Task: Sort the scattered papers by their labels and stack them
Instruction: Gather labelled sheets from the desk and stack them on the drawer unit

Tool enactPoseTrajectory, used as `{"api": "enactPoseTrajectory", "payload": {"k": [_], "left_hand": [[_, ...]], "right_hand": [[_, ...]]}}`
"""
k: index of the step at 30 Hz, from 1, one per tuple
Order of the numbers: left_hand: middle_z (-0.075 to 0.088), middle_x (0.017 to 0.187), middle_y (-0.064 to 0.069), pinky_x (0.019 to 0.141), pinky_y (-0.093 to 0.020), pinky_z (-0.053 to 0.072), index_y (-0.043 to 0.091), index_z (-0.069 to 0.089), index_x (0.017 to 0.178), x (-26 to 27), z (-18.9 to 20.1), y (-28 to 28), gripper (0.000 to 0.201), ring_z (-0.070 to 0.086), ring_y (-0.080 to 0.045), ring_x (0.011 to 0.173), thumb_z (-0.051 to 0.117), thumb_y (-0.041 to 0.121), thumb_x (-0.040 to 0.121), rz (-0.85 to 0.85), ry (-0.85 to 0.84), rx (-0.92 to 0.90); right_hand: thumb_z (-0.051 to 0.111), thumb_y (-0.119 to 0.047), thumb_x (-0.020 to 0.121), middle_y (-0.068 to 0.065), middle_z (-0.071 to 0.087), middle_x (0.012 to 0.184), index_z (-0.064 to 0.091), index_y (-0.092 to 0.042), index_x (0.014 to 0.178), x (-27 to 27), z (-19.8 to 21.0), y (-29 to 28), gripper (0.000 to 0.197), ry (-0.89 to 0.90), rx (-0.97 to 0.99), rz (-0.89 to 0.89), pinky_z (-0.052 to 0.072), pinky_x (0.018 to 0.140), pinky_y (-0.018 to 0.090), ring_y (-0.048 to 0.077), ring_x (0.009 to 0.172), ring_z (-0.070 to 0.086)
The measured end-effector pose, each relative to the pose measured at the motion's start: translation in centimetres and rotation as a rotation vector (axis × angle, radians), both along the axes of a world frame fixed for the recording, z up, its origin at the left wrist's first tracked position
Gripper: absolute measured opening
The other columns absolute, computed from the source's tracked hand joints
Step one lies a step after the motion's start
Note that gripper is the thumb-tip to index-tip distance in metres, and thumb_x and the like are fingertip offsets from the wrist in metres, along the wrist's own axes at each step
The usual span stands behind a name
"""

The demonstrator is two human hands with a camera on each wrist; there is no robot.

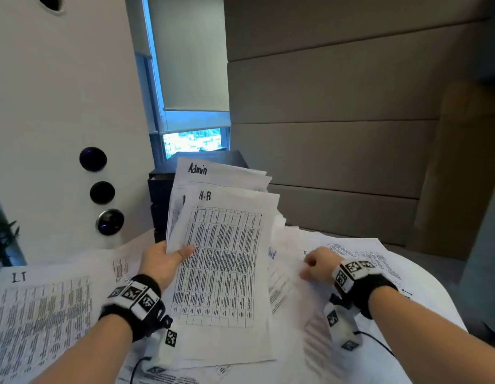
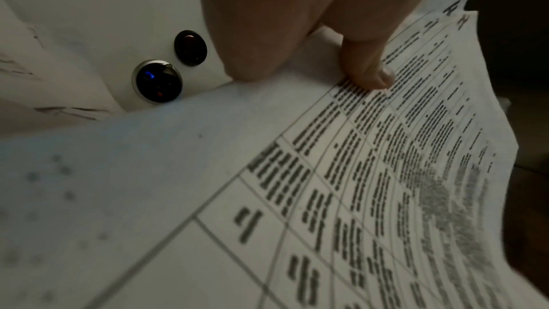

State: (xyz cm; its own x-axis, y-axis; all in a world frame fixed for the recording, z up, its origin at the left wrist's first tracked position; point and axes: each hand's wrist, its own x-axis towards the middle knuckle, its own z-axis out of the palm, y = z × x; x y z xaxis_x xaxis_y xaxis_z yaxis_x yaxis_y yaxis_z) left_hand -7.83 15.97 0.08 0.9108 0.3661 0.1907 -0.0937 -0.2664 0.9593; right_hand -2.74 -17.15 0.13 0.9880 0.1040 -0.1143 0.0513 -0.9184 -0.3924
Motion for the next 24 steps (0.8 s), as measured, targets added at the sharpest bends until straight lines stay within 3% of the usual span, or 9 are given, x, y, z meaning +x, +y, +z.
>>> {"api": "enactPoseTrajectory", "payload": {"k": [3,6,9,12,15,19,22,24], "left_hand": [[0.071,0.098,0.000,0.089,-0.038,0.046,0.014,0.066,0.104,-0.1,0.1,-0.1,0.037,0.063,-0.020,0.096,0.074,0.036,0.075,-0.004,0.022,-0.026],[0.071,0.101,0.000,0.097,-0.047,0.043,0.018,0.065,0.106,-0.2,0.0,0.0,0.045,0.062,-0.022,0.102,0.075,0.042,0.070,-0.014,0.013,-0.066],[0.070,0.101,0.002,0.100,-0.046,0.039,0.018,0.064,0.107,-0.3,-0.1,0.0,0.045,0.059,-0.021,0.103,0.075,0.042,0.070,-0.030,0.017,-0.099],[0.069,0.101,0.004,0.103,-0.048,0.034,0.016,0.063,0.109,-0.4,-0.3,-0.2,0.045,0.054,-0.019,0.105,0.074,0.039,0.072,-0.042,0.034,-0.108],[0.068,0.104,0.001,0.105,-0.050,0.033,0.013,0.063,0.105,-0.5,0.1,-0.4,0.038,0.054,-0.020,0.104,0.074,0.033,0.074,-0.048,0.025,-0.129],[0.070,0.094,0.004,0.100,-0.042,0.035,0.012,0.065,0.105,-0.6,0.6,-0.8,0.033,0.058,-0.008,0.088,0.074,0.022,0.075,-0.098,0.011,-0.170],[0.073,0.094,-0.001,0.099,-0.041,0.041,0.011,0.067,0.104,-0.8,0.8,-1.2,0.041,0.063,-0.013,0.091,0.077,0.025,0.068,-0.080,-0.001,-0.149],[0.073,0.095,0.000,0.098,-0.042,0.044,0.014,0.068,0.103,-0.9,0.8,-1.3,0.042,0.065,-0.018,0.096,0.078,0.027,0.065,-0.077,-0.020,-0.131]], "right_hand": [[0.067,-0.017,0.083,0.002,0.064,0.084,0.065,-0.019,0.081,0.7,3.1,0.4,0.004,-0.219,0.166,0.019,0.039,0.070,0.023,0.019,0.082,0.058],[0.065,-0.012,0.084,0.001,0.064,0.084,0.068,-0.016,0.088,1.2,5.4,0.3,0.007,-0.396,0.294,0.001,0.038,0.074,0.023,0.019,0.083,0.057],[0.070,-0.019,0.084,-0.002,0.069,0.088,0.071,-0.022,0.090,1.5,5.6,-0.4,0.008,-0.451,0.272,-0.075,0.048,0.079,0.029,0.020,0.088,0.062],[0.074,-0.021,0.081,-0.002,0.072,0.083,0.076,-0.020,0.088,1.3,4.9,-0.5,0.007,-0.521,0.320,-0.064,0.052,0.081,0.030,0.018,0.083,0.065],[0.079,-0.015,0.076,-0.004,0.068,0.071,0.077,-0.017,0.081,1.1,5.3,0.0,0.006,-0.628,0.519,-0.026,0.049,0.076,0.025,0.013,0.071,0.062],[0.081,-0.013,0.073,-0.009,0.067,0.071,0.066,-0.034,0.064,1.3,6.5,0.7,0.028,-0.644,0.632,0.027,0.048,0.076,0.026,0.007,0.072,0.064],[0.075,-0.005,0.078,-0.007,0.070,0.073,0.072,-0.020,0.070,1.1,7.2,1.6,0.018,-0.559,0.686,0.100,0.049,0.076,0.023,-0.012,0.064,0.060],[0.073,-0.003,0.079,-0.004,0.073,0.071,0.075,-0.014,0.073,0.9,7.5,2.3,0.013,-0.531,0.744,0.124,0.054,0.074,0.026,-0.005,0.063,0.061]]}}
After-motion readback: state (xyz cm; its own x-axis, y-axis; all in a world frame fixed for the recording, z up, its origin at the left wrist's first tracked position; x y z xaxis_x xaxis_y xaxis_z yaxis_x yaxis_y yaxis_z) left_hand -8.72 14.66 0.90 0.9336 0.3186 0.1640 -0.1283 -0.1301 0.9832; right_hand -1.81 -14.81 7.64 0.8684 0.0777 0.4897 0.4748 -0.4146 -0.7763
